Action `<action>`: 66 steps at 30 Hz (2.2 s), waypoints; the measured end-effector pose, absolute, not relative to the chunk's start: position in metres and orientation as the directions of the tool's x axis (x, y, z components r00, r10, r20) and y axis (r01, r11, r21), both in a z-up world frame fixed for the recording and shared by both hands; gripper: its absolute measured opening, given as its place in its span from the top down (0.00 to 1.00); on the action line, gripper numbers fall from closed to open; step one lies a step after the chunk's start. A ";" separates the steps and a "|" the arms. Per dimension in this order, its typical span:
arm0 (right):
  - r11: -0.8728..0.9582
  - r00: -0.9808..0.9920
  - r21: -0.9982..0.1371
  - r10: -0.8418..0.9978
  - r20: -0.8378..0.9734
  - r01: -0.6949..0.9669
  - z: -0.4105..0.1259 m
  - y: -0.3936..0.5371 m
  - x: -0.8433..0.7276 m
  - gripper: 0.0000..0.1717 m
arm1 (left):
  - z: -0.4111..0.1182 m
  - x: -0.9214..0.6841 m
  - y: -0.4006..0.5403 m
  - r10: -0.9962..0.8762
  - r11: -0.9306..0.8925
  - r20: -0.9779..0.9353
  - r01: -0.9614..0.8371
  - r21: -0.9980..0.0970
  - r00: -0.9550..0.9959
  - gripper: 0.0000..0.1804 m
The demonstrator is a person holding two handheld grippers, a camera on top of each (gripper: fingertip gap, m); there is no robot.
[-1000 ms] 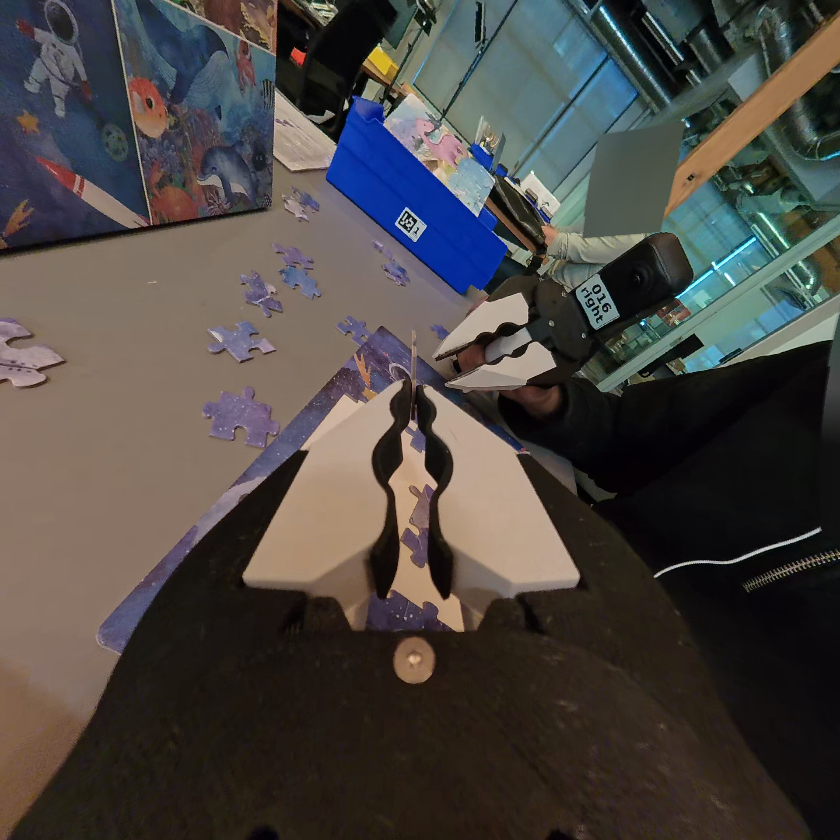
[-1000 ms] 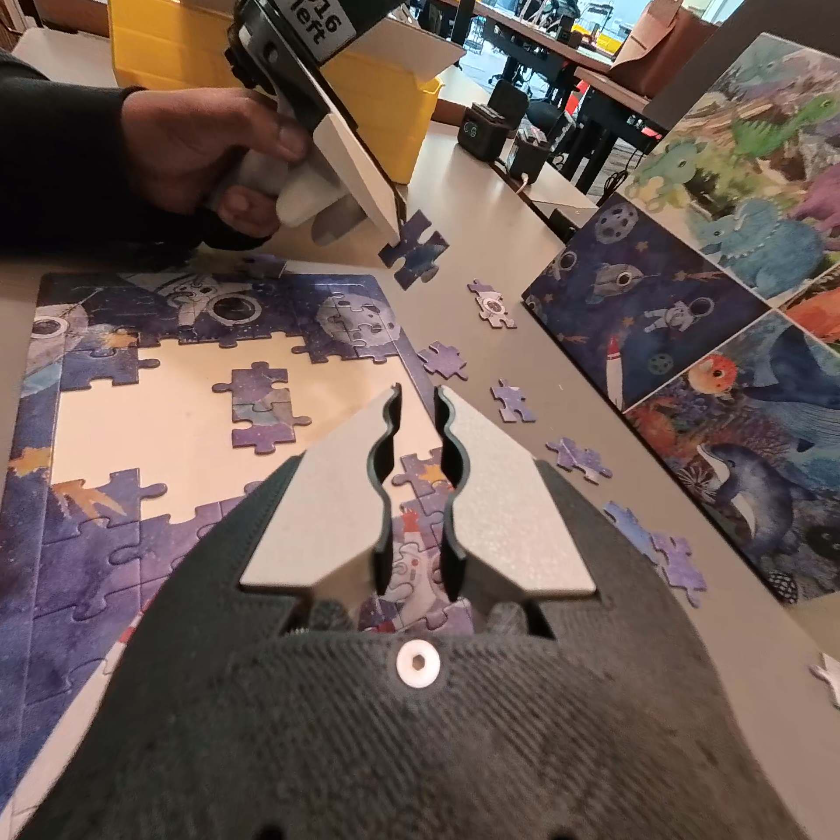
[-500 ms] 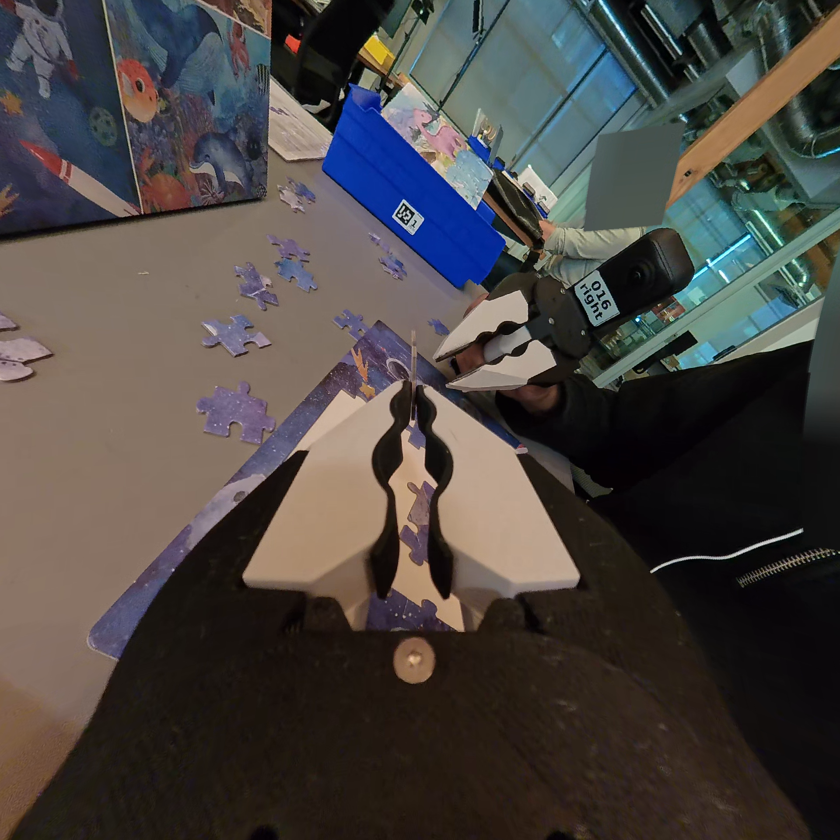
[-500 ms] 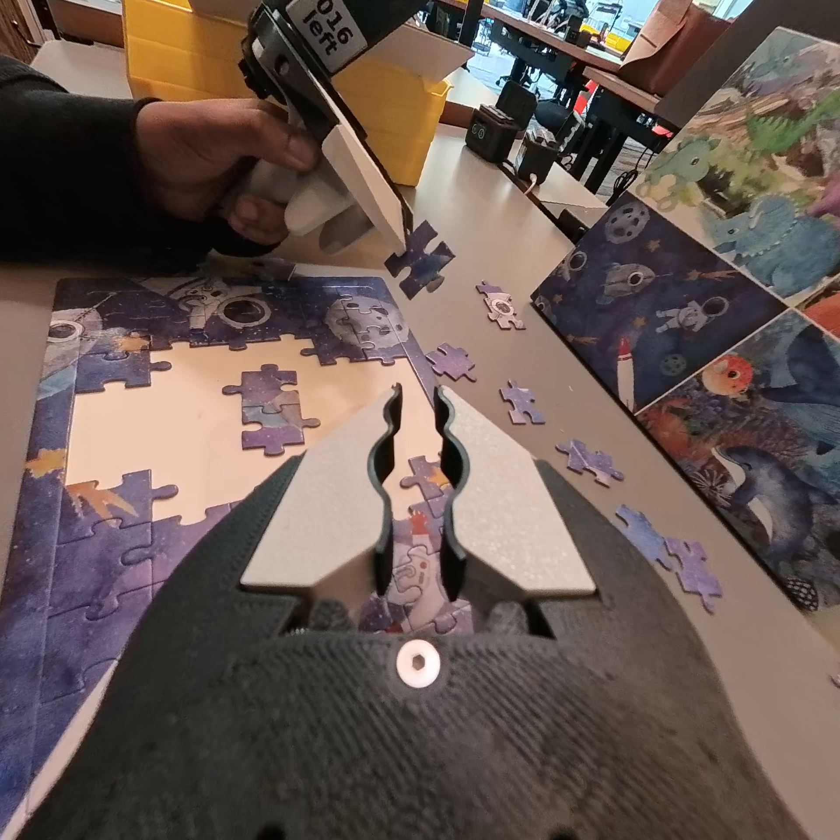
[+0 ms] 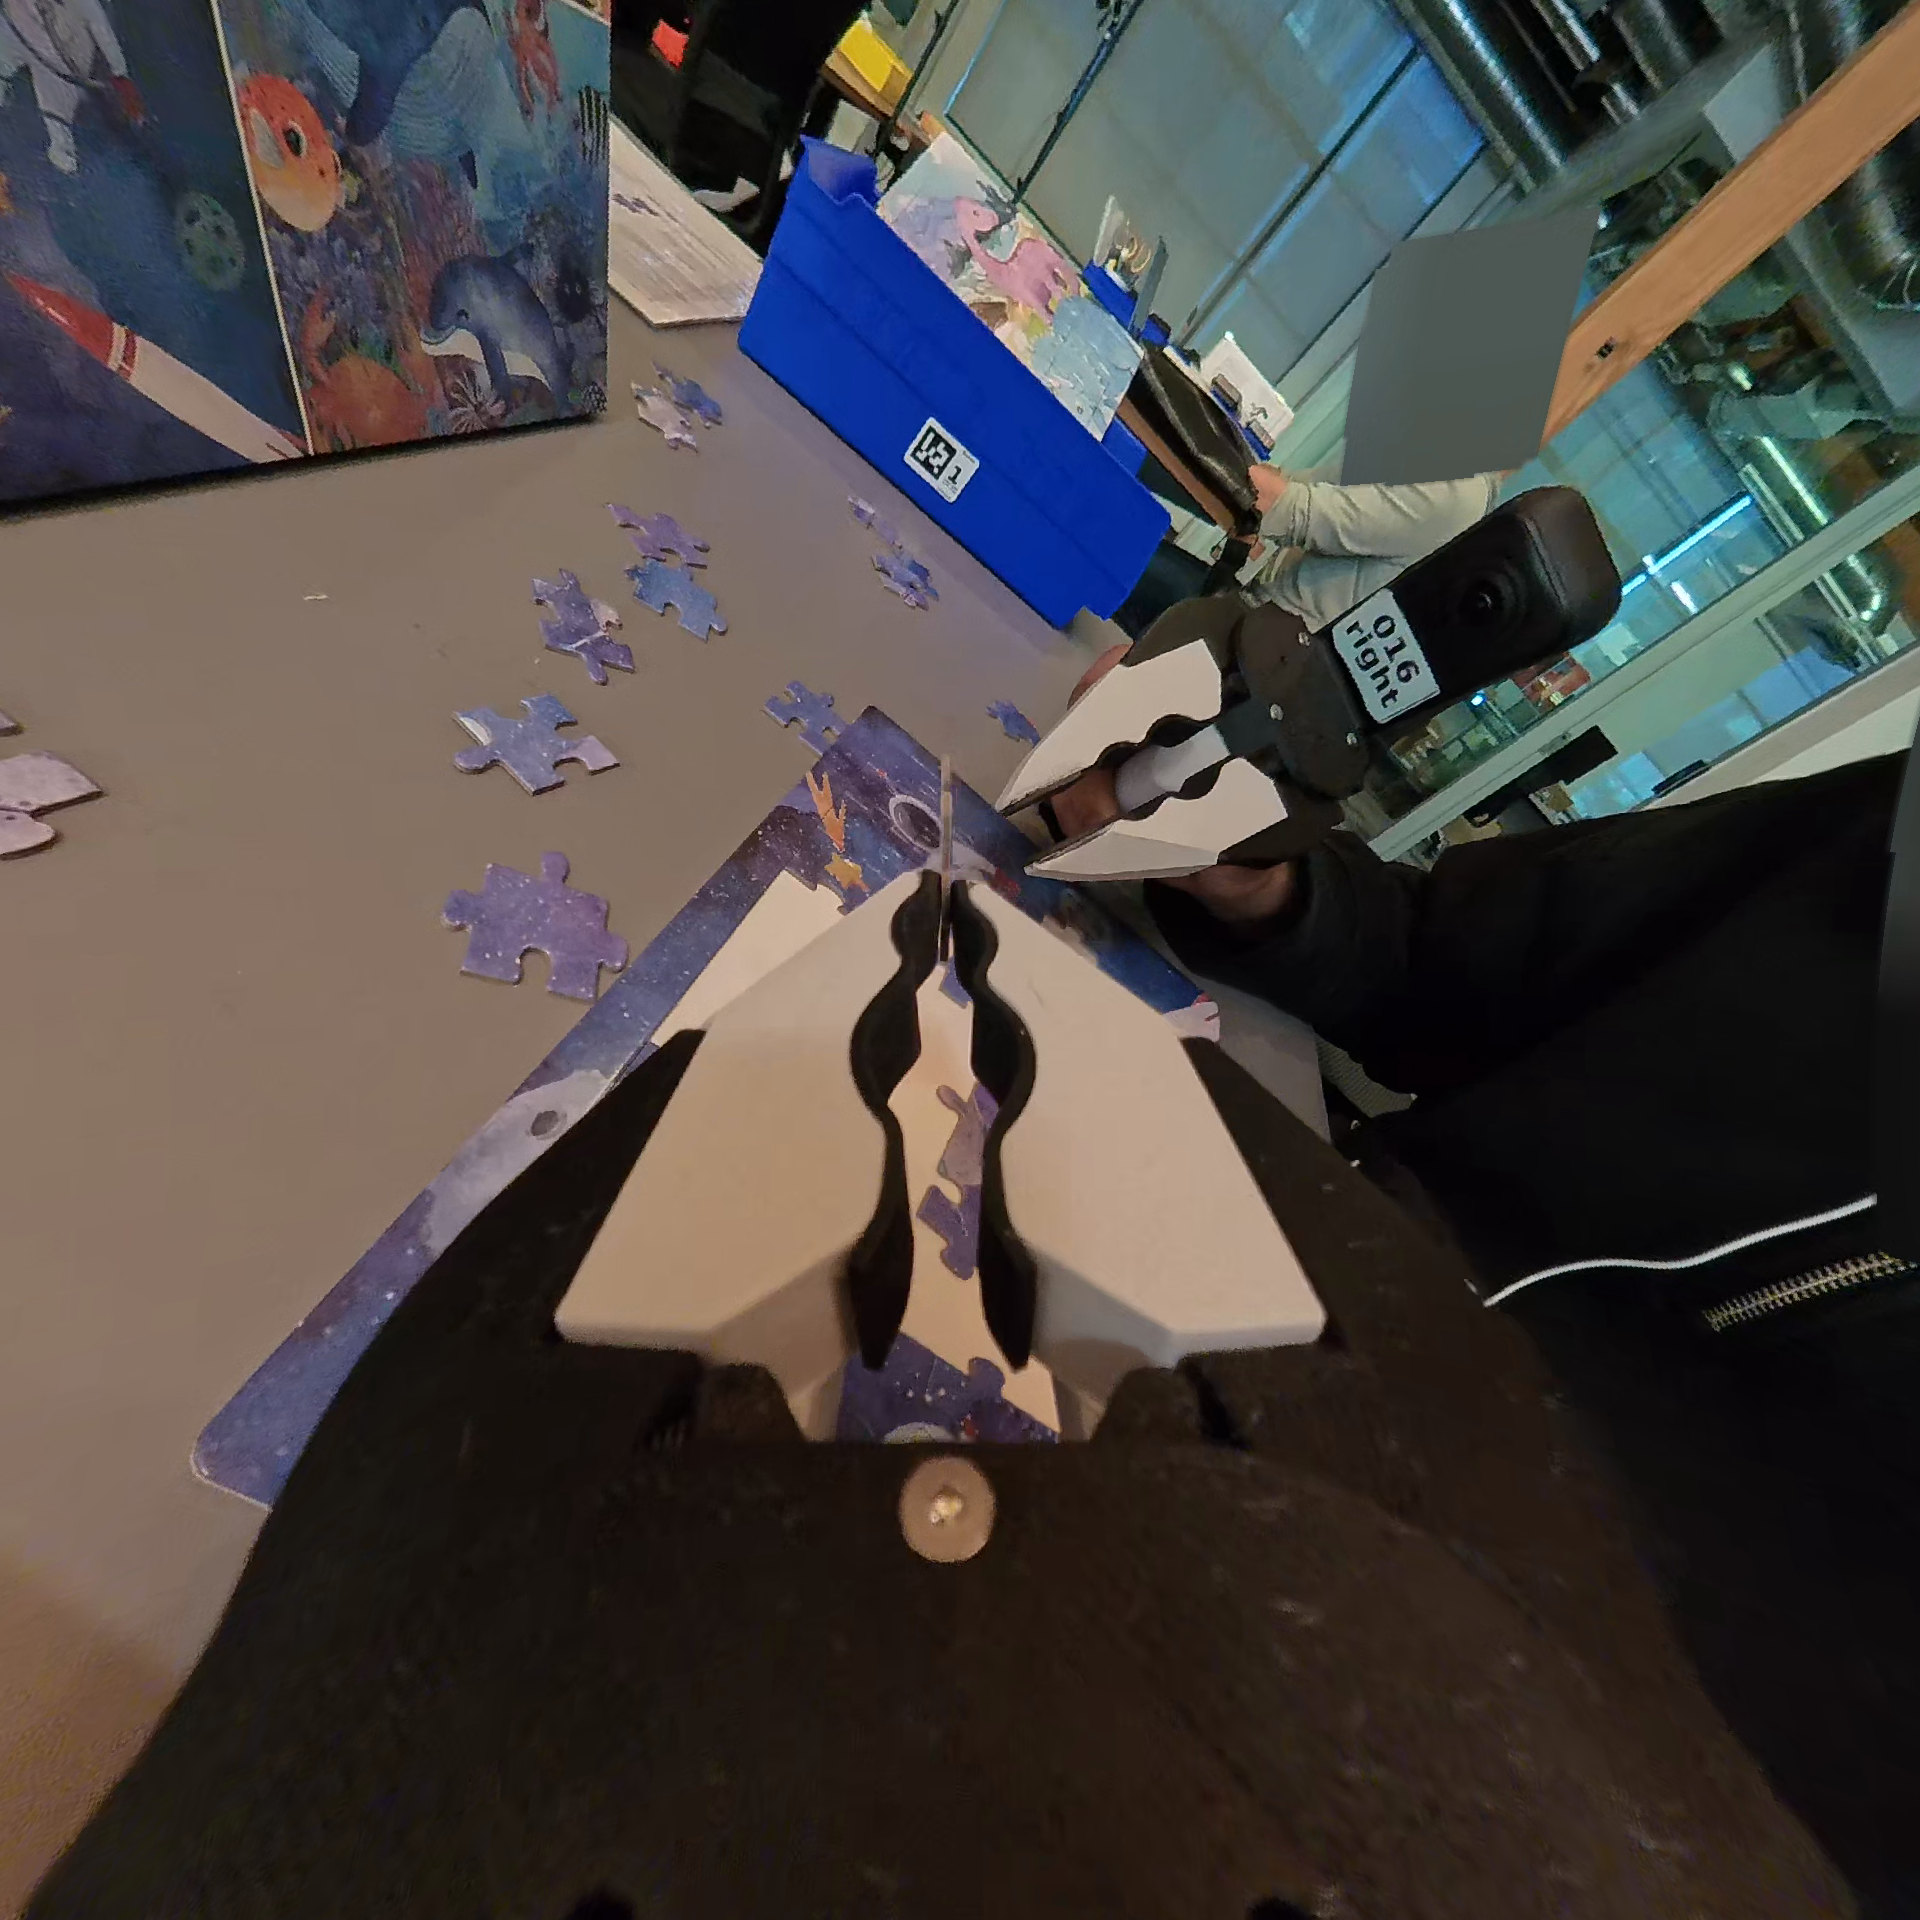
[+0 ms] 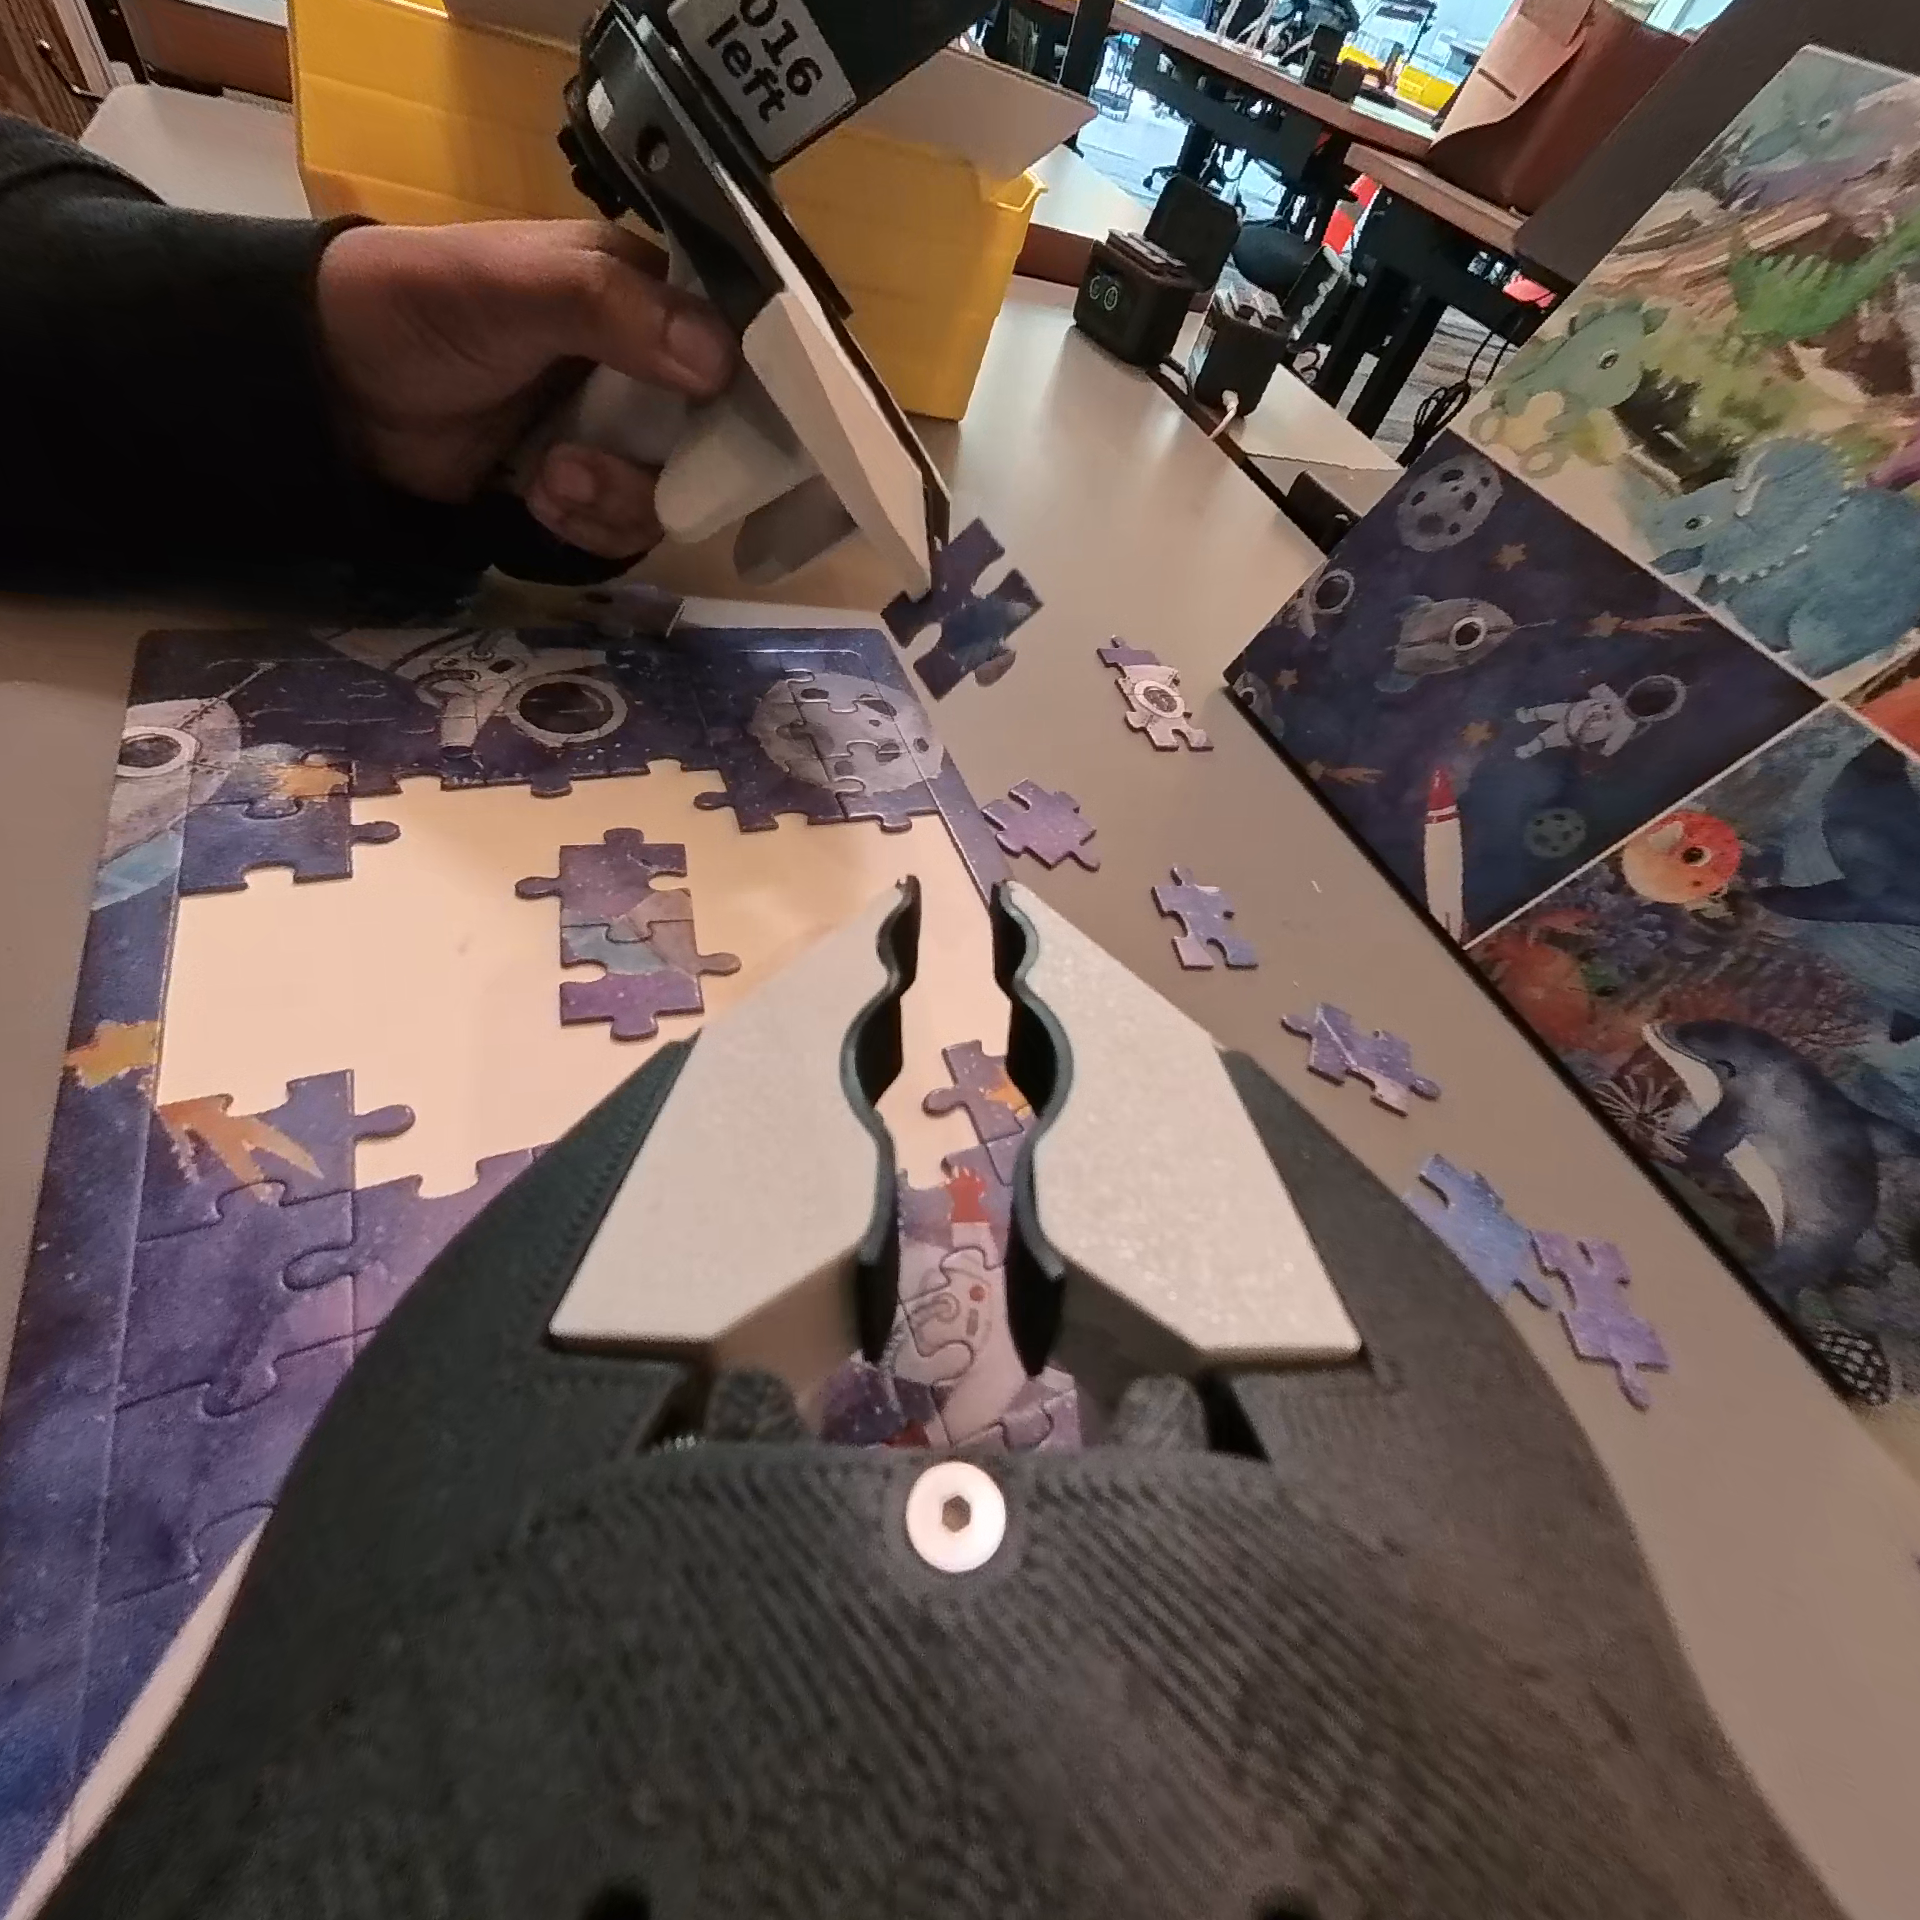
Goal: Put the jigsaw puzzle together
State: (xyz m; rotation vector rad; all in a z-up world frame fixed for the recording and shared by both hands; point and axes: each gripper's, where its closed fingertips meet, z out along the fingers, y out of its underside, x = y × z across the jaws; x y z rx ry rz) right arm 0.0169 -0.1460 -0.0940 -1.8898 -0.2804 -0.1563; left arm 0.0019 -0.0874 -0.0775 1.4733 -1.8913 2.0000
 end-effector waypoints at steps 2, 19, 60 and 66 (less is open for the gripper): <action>-0.311 0.962 -0.911 0.118 0.247 0.272 -0.094 -0.146 0.016 0.93 | -0.081 0.002 -0.090 -0.570 -0.241 0.606 -0.593 -0.768 -0.554 1.00; -0.329 0.903 -0.842 0.192 0.384 0.428 -0.104 -0.141 -0.004 0.91 | -0.099 -0.013 -0.128 -0.460 -0.128 0.673 -0.707 -0.696 -0.580 1.00; -0.361 0.880 -0.804 0.222 0.419 0.473 -0.114 -0.140 -0.008 0.95 | -0.103 -0.018 -0.134 -0.425 -0.108 0.700 -0.735 -0.669 -0.575 1.00; -0.365 0.886 -0.808 0.224 0.407 0.463 -0.115 -0.140 -0.008 0.95 | -0.105 -0.018 -0.134 -0.431 -0.101 0.697 -0.737 -0.668 -0.573 1.00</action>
